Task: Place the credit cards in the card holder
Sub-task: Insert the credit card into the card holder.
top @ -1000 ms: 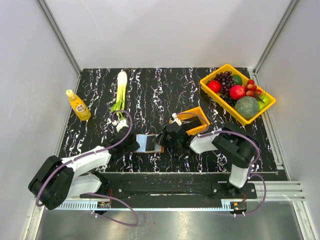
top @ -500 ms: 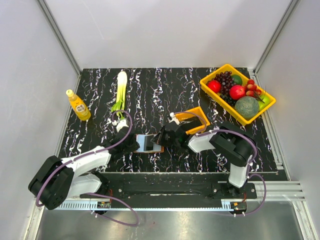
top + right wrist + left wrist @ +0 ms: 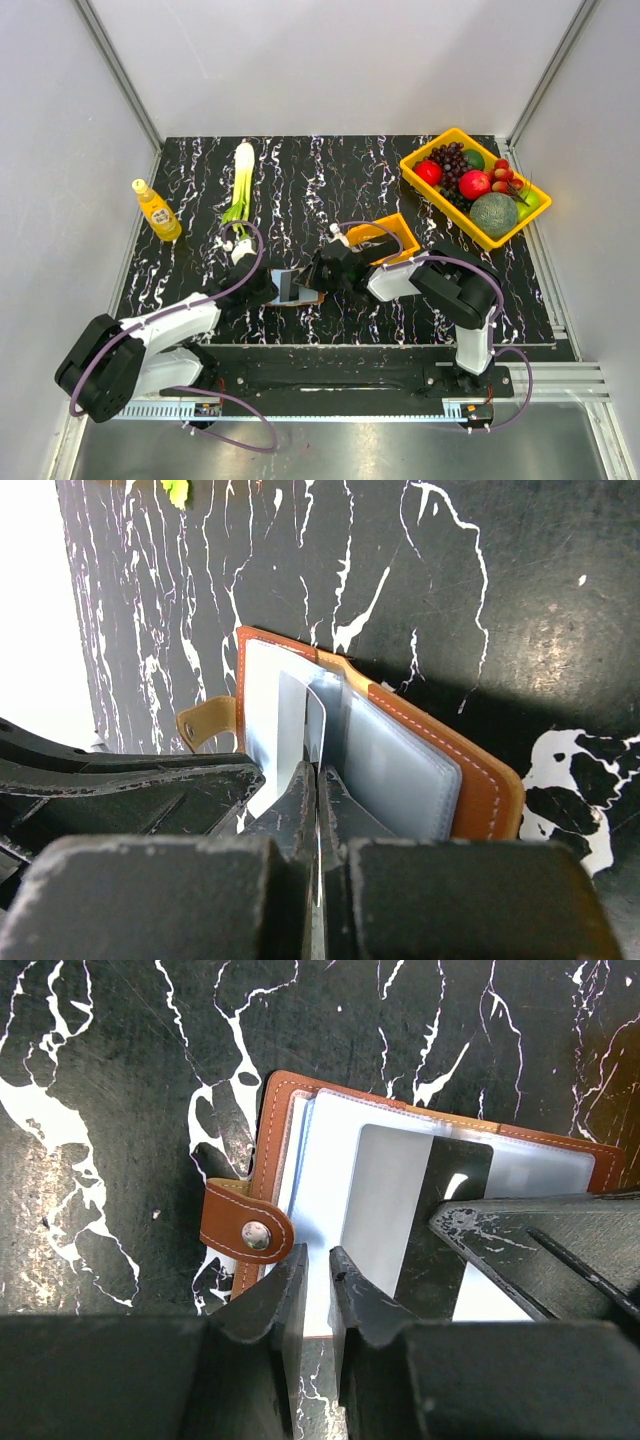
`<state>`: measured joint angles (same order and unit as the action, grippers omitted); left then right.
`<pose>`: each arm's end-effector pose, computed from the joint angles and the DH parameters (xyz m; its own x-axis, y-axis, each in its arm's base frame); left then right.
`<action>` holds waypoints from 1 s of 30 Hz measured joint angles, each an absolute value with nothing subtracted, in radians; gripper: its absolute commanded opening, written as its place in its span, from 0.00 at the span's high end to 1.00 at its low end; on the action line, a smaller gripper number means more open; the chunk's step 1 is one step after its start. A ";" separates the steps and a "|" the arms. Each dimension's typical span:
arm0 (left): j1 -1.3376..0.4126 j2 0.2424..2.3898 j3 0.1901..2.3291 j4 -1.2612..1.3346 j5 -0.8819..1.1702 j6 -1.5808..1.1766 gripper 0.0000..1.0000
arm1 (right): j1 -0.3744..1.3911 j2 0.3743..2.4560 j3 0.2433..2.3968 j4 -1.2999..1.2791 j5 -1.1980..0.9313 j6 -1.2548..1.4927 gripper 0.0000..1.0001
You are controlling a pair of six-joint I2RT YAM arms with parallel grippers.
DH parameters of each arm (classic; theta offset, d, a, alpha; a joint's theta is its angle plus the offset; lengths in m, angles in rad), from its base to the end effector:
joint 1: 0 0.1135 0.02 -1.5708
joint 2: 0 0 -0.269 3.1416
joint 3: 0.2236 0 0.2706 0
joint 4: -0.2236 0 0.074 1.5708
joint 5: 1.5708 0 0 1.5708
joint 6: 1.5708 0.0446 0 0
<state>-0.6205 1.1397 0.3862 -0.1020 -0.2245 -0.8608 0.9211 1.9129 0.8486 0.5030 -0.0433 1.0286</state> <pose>0.1832 -0.1188 0.1324 -0.7401 -0.3798 -0.5549 -0.1737 0.9052 -0.3878 0.2350 0.3126 0.1022 -0.8666 0.2740 -0.4171 -0.1461 0.6599 0.7370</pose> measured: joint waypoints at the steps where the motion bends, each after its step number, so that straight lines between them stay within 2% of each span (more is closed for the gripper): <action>1: -0.620 1.139 0.386 -0.103 -0.225 -0.861 0.79 | 0.921 1.916 0.851 0.501 -0.046 1.028 0.96; 7: -0.620 1.138 0.386 -0.103 -0.225 -0.862 0.75 | 0.922 1.921 0.871 0.465 -0.042 1.021 0.79; 10: -0.620 1.125 0.386 -0.115 -0.226 -0.862 0.65 | 0.924 1.914 0.876 0.435 -0.033 1.009 0.77; 17: -0.620 1.074 0.376 -0.195 -0.265 -0.852 0.60 | 0.933 1.895 0.883 0.381 -0.009 0.986 0.72; 19: -0.620 1.070 0.372 -0.199 -0.270 -0.849 0.63 | 0.933 1.892 0.885 0.372 -0.009 0.980 0.72; 23: -0.620 1.087 0.369 -0.178 -0.265 -0.843 0.74 | 0.934 1.890 0.898 0.348 -0.010 0.960 0.75; 26: -0.619 1.107 0.369 -0.150 -0.258 -0.839 0.85 | 0.934 1.890 0.918 0.308 -0.009 0.944 0.69; 30: -0.614 1.116 0.366 -0.136 -0.259 -0.836 0.92 | 0.934 1.884 0.939 0.262 -0.001 0.934 0.66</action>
